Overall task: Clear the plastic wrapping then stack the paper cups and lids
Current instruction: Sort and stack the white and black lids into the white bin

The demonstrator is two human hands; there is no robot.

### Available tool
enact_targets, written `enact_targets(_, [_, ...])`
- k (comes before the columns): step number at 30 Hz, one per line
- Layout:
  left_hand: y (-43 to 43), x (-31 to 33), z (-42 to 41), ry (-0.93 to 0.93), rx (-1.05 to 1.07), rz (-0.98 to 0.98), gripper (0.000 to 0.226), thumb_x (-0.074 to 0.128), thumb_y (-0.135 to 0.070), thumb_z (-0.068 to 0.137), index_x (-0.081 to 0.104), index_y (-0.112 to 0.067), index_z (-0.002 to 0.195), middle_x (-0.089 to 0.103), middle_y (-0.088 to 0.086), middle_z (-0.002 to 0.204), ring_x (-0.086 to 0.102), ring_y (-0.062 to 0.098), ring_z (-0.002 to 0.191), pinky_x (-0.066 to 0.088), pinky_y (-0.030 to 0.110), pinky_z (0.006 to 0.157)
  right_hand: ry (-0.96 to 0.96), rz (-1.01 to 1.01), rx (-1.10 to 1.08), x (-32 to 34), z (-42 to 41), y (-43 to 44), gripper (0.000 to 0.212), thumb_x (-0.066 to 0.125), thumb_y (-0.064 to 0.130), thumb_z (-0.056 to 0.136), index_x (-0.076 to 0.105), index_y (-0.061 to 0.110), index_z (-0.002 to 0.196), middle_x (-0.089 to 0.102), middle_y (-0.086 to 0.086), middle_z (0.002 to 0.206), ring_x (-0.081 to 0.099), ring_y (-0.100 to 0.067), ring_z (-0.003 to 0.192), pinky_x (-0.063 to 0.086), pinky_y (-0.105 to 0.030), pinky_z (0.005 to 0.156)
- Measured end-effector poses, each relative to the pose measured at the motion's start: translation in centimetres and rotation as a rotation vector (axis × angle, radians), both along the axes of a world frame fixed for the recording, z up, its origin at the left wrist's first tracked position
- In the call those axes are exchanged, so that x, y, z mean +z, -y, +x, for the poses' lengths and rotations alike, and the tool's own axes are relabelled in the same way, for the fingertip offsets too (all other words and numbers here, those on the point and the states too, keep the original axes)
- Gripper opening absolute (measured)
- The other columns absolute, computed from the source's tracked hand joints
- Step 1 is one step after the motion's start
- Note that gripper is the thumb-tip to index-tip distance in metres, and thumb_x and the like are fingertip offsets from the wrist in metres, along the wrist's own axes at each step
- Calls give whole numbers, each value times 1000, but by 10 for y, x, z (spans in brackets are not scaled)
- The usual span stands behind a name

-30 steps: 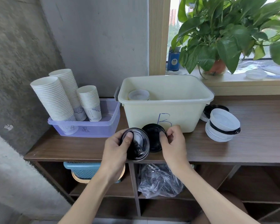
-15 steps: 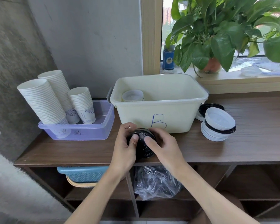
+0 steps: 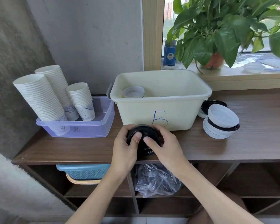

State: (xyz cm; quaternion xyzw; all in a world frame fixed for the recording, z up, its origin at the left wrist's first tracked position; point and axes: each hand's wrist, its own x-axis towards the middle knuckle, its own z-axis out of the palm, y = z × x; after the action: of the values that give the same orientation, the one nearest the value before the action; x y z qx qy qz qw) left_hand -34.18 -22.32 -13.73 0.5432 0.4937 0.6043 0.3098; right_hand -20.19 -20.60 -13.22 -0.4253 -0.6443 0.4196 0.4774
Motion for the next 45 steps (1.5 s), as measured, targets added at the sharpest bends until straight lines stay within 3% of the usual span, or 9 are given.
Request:
enact_targets(5, [0,0,1,-34,7,-11,14,57,-9,98,61,-21,101,71,-14,90,65,3,88,48,15,80,71,35,-17,-2,-1,-1,26,66,17,89,62,23,113,68,11,107,61,-1,102,47,-18,89])
enact_targets(9, [-1,1,-6,-183,-85,-29,27,53,-17,100,61,-15,126,70,-10,115,62,1,111,46,15,95,54,42,-106,-4,-3,0,22,63,15,91,58,24,111,66,11,104,59,3,98,44,-11,84])
enact_targets(13, [-3,0,-6,-137,-15,-50,19,58,-11,97,65,-17,113,73,-5,105,66,7,101,51,23,90,58,31,-73,-2,-2,0,22,63,18,91,56,26,110,65,14,102,59,6,96,43,-8,82])
enact_targets(18, [-2,0,0,-132,52,-23,24,60,-2,94,63,-26,97,71,-3,94,66,6,88,50,18,81,65,37,-44,-1,-1,-1,25,64,13,90,57,27,109,65,15,102,58,10,95,41,-4,79])
enact_targets(24, [-2,-1,6,-201,94,11,21,57,4,92,59,-16,97,67,-8,87,61,2,82,45,12,75,110,112,-122,-3,-6,-1,18,63,6,88,57,20,97,65,8,88,58,-2,86,43,-10,72])
enact_targets(30, [4,2,0,-208,-19,-1,32,57,-2,96,59,-25,118,68,-7,113,61,-1,107,44,12,92,114,108,-115,-3,-6,-3,21,62,7,88,61,20,104,68,4,98,61,-7,92,47,-22,82])
enact_targets(36, [-1,3,-1,-57,150,-85,23,53,1,96,59,-20,104,69,-5,98,62,-2,88,47,12,81,83,13,57,1,-3,2,32,64,22,91,58,27,121,66,16,112,59,2,108,47,-20,94])
enact_targets(40, [-2,3,1,-50,143,-121,19,53,2,95,58,-14,104,69,-2,95,63,5,87,49,16,81,139,49,-39,-4,-6,-1,25,59,21,93,60,22,118,66,9,110,59,-4,106,49,-33,95])
enact_targets(45, [-1,6,6,-74,156,-108,22,50,9,92,55,-9,103,66,3,92,60,8,85,46,11,75,116,100,-70,-5,-8,0,25,59,13,92,60,26,114,66,8,109,58,-6,105,48,-30,92])
